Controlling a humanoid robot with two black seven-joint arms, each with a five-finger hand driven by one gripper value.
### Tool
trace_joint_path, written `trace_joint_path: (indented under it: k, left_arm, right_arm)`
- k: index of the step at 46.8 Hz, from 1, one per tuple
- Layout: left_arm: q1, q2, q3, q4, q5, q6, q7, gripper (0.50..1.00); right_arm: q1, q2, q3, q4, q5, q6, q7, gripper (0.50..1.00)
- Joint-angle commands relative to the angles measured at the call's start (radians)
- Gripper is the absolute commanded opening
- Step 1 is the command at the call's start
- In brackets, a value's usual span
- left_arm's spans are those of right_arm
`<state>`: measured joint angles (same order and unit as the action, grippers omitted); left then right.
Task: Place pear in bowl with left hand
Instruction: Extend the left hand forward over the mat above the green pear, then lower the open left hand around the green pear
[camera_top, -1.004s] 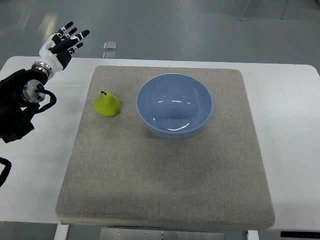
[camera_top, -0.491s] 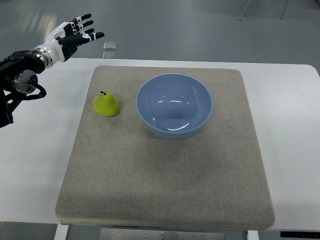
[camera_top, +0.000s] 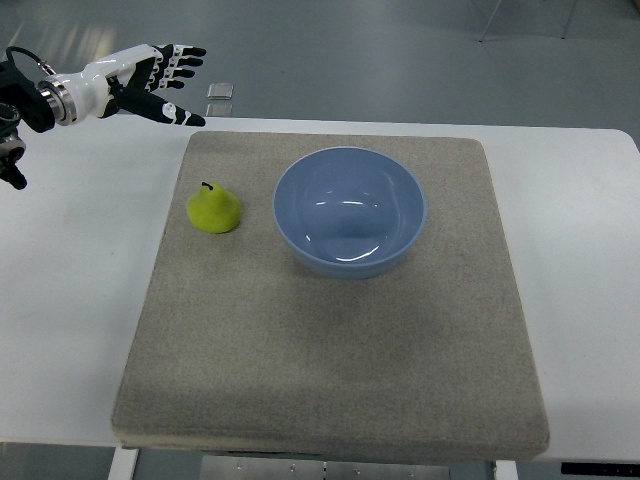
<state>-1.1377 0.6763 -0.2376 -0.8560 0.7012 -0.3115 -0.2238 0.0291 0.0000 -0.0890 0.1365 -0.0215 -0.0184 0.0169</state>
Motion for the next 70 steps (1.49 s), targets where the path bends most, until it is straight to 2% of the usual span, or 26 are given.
trace_joint_path:
  k: [1, 13, 22, 30, 39, 51, 59, 70]
  left_arm:
    - [-0.025, 0.034, 0.000, -0.034, 0.108, -0.049, -0.002, 0.988]
    - [-0.114, 0.092, 0.000, -0.089, 0.348, -0.215, -0.015, 0.986]
    - [-0.158, 0.106, -0.002, -0.146, 0.543, -0.239, -0.097, 0.986]
    - [-0.163, 0.106, 0.000, -0.221, 0.609, -0.279, -0.118, 0.988]
    - [-0.148, 0.085, -0.002, -0.210, 0.753, -0.267, -0.118, 0.988]
    - [-0.120, -0.021, -0.002, -0.115, 0.759, -0.255, -0.117, 0.988]
    - [-0.103, -0.090, 0.000, -0.031, 0.759, -0.205, -0.117, 0.990]
    - [-0.086, -0.112, 0.046, -0.020, 0.774, -0.207, -0.118, 0.990]
  right_arm:
    - [0.000, 0.000, 0.000, 0.000, 0.000, 0.000, 0.000, 0.926]
    - [0.000, 0.000, 0.000, 0.000, 0.000, 0.000, 0.000, 0.926]
    - [0.000, 0.000, 0.000, 0.000, 0.000, 0.000, 0.000, 0.926]
    - [0.000, 0.000, 0.000, 0.000, 0.000, 0.000, 0.000, 0.926]
    - [0.000, 0.000, 0.000, 0.000, 0.000, 0.000, 0.000, 0.926]
    - [0.000, 0.000, 0.000, 0.000, 0.000, 0.000, 0.000, 0.926]
    - [0.000, 0.000, 0.000, 0.000, 0.000, 0.000, 0.000, 0.924]
    - [0.000, 0.000, 0.000, 0.000, 0.000, 0.000, 0.000, 0.926]
